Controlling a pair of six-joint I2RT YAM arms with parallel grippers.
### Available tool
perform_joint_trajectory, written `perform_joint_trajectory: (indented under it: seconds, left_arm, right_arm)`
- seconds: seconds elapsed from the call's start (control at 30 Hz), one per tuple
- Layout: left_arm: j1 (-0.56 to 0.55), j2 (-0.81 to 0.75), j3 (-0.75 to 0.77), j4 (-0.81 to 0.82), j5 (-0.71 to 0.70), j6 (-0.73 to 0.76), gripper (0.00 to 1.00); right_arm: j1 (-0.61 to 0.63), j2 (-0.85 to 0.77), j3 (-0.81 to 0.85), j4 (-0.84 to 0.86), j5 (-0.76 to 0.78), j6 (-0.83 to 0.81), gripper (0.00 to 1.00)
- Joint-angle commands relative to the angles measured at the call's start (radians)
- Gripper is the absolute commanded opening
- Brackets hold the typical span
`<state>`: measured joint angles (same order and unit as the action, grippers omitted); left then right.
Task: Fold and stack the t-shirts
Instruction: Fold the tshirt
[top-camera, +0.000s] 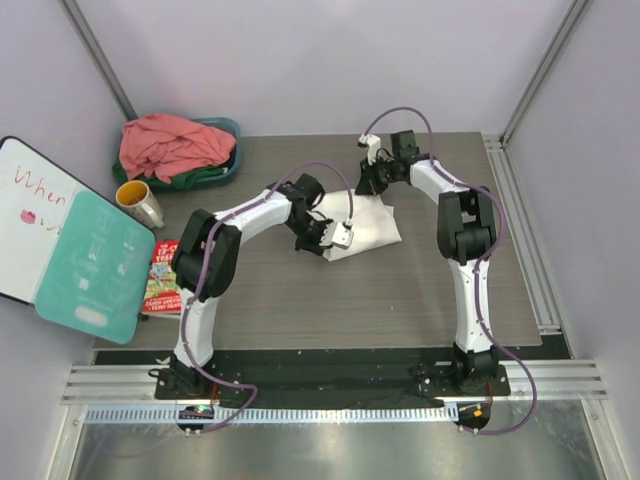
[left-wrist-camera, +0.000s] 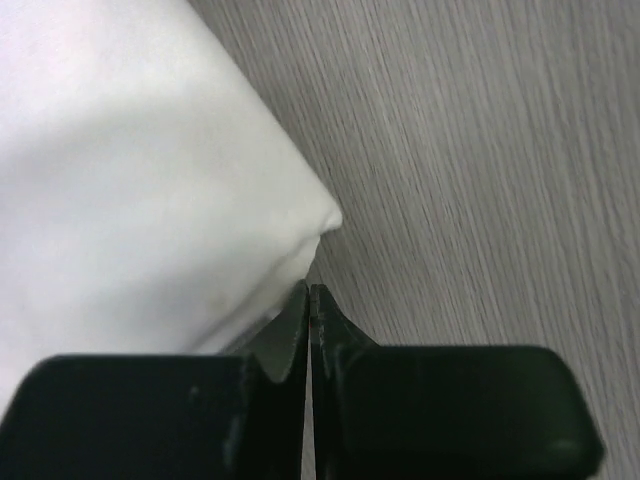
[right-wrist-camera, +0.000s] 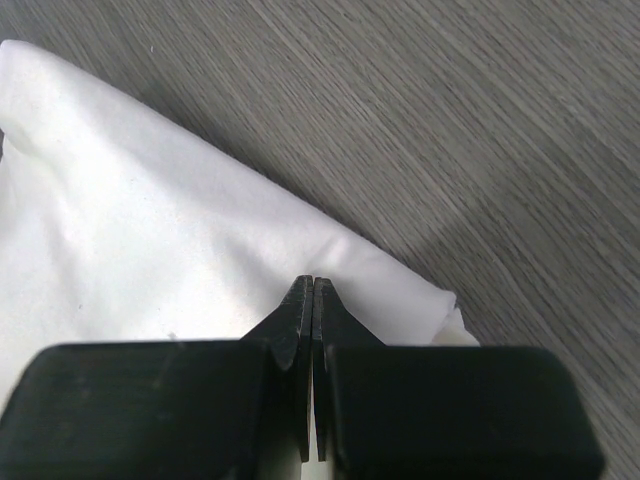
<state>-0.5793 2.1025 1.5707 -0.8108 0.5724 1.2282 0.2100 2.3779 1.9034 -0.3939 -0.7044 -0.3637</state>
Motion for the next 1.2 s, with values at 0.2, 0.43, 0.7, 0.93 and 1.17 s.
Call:
perform_joint_trajectory:
  seconds: [0.2, 0.43, 0.7, 0.93, 1.17]
  left_arm:
    - [0.062, -0.214, 0.037, -0.159, 0.136, 0.113, 0.00]
    - [0.030, -0.106, 0.092, -0.036, 0.161, 0.048, 0.00]
    - [-0.017, 0.002, 0.187, 0.031, 0.165, 0.018, 0.00]
    - [-0.036, 0.045, 0.066, 0.122, -0.001, 0.063, 0.00]
    - [-0.028, 0.056, 0.009, 0.122, -0.095, 0.085, 0.00]
  right_arm:
    - [0.012, -0.037, -0.001, -0.011, 0.020, -0.014, 0.01]
    - [0.015, -0.046, -0.018, -0.013, 0.025, -0.018, 0.01]
    - [0.020, -0.054, -0.029, -0.014, 0.034, -0.020, 0.01]
    - [0.023, -0.054, -0.023, -0.017, 0.039, -0.020, 0.01]
    - [0.023, -0.069, -0.032, -0.031, 0.043, -0.034, 0.01]
